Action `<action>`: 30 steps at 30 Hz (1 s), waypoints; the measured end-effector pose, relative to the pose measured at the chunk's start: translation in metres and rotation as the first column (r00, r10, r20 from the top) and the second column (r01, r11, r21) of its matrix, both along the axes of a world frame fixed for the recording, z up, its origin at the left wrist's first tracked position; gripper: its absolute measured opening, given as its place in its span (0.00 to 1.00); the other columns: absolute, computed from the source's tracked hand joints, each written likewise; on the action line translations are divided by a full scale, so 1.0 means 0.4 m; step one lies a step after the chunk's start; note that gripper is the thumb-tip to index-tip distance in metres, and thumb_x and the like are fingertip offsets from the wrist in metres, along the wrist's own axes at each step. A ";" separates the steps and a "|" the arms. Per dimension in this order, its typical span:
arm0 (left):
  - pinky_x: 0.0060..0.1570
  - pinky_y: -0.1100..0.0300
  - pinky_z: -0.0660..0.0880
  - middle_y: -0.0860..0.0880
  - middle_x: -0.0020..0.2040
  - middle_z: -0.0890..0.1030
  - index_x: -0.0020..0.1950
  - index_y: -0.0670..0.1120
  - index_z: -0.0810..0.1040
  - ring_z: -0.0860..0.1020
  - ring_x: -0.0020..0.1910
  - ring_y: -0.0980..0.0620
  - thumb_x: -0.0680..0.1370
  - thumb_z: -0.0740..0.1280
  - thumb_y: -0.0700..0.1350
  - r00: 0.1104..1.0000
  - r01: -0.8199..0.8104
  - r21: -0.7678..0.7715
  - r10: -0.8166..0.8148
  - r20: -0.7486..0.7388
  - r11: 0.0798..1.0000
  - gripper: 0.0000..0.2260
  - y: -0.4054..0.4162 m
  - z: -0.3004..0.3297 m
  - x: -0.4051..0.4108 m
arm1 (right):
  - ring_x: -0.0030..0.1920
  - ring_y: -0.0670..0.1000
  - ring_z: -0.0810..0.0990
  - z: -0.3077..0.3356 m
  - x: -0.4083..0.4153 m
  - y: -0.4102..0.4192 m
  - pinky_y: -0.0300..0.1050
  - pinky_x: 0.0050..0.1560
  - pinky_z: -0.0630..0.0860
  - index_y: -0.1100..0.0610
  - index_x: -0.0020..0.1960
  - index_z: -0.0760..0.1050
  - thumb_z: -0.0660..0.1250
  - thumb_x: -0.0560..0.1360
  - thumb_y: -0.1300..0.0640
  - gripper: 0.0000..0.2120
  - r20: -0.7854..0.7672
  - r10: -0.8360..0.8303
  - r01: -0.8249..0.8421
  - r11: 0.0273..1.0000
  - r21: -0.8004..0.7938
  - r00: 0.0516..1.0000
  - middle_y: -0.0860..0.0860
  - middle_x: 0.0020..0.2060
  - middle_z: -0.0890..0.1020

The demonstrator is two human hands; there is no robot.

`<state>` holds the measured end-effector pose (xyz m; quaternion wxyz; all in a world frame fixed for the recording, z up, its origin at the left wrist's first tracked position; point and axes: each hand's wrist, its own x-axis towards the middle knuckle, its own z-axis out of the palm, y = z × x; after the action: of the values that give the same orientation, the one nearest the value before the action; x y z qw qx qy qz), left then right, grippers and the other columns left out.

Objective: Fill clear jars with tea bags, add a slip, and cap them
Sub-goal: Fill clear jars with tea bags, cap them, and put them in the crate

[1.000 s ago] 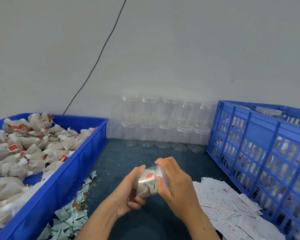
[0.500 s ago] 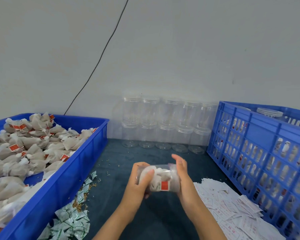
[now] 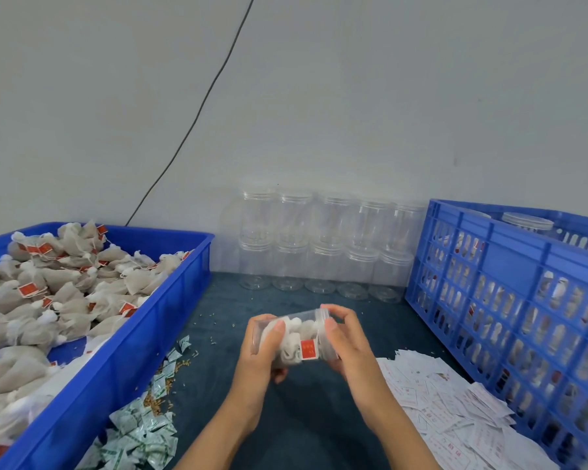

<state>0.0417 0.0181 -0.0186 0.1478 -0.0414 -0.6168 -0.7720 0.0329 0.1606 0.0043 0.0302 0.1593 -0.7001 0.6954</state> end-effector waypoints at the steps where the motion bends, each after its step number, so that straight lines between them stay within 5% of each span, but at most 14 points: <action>1: 0.27 0.63 0.69 0.51 0.38 0.80 0.54 0.48 0.72 0.77 0.34 0.56 0.71 0.68 0.56 1.000 -0.010 -0.034 0.009 -0.018 0.999 0.17 -0.002 -0.001 0.002 | 0.48 0.48 0.82 -0.014 -0.002 0.005 0.52 0.55 0.79 0.45 0.53 0.73 0.56 0.75 0.37 0.15 0.005 -0.060 0.060 0.994 0.089 0.998 0.48 0.47 0.82; 4: 0.29 0.62 0.72 0.51 0.40 0.82 0.53 0.50 0.73 0.80 0.36 0.54 0.72 0.70 0.53 0.999 -0.028 -0.064 0.025 -0.047 0.998 0.14 0.002 -0.004 0.006 | 0.49 0.48 0.80 -0.007 -0.005 -0.004 0.51 0.60 0.76 0.50 0.56 0.70 0.47 0.78 0.35 0.23 0.079 -0.052 0.032 0.972 0.233 0.996 0.52 0.52 0.81; 8: 0.24 0.63 0.64 0.50 0.36 0.79 0.53 0.46 0.73 0.74 0.31 0.55 0.67 0.67 0.60 0.999 -0.041 0.000 0.041 -0.007 0.999 0.23 0.010 0.004 0.004 | 0.52 0.42 0.77 0.012 0.012 0.005 0.36 0.58 0.72 0.48 0.67 0.66 0.57 0.83 0.56 0.13 -0.075 0.111 -0.108 0.993 0.042 0.991 0.52 0.65 0.72; 13: 0.23 0.63 0.65 0.51 0.35 0.78 0.53 0.46 0.72 0.74 0.30 0.57 0.70 0.65 0.58 0.997 -0.075 -0.019 0.074 -0.020 0.997 0.19 -0.004 -0.004 0.000 | 0.56 0.50 0.80 -0.002 0.015 -0.008 0.41 0.54 0.78 0.48 0.64 0.71 0.66 0.71 0.50 0.21 -0.088 0.079 -0.084 0.994 -0.065 0.993 0.52 0.59 0.78; 19: 0.23 0.65 0.70 0.52 0.35 0.80 0.52 0.45 0.72 0.78 0.30 0.57 0.73 0.68 0.51 0.979 -0.162 -0.097 0.147 -0.143 0.982 0.14 0.001 -0.005 0.008 | 0.53 0.53 0.82 0.007 0.009 -0.009 0.46 0.52 0.79 0.51 0.61 0.74 0.66 0.73 0.52 0.16 0.025 0.056 -0.053 0.992 -0.115 0.998 0.57 0.56 0.80; 26: 0.34 0.47 0.81 0.49 0.42 0.82 0.53 0.44 0.73 0.83 0.39 0.46 0.76 0.66 0.38 0.963 -0.206 -0.086 0.186 -0.194 0.975 0.07 -0.002 -0.038 -0.012 | 0.51 0.54 0.82 0.034 0.012 -0.005 0.48 0.50 0.81 0.49 0.57 0.75 0.65 0.78 0.61 0.10 0.127 0.019 -0.013 0.999 -0.048 0.992 0.56 0.56 0.78; 30: 0.23 0.60 0.75 0.45 0.44 0.80 0.54 0.51 0.70 0.79 0.28 0.50 0.77 0.65 0.36 0.968 -0.205 -0.102 0.186 -0.170 0.973 0.11 0.006 -0.037 -0.028 | 0.54 0.56 0.82 0.064 0.006 -0.003 0.54 0.54 0.79 0.47 0.56 0.75 0.66 0.78 0.61 0.11 0.203 -0.012 0.016 1.000 -0.017 0.979 0.55 0.57 0.77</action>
<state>0.0306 0.0204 -0.0334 0.2695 -0.0507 -0.6490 -0.7097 0.0353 0.1595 0.0298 -0.0351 0.0825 -0.6940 0.7143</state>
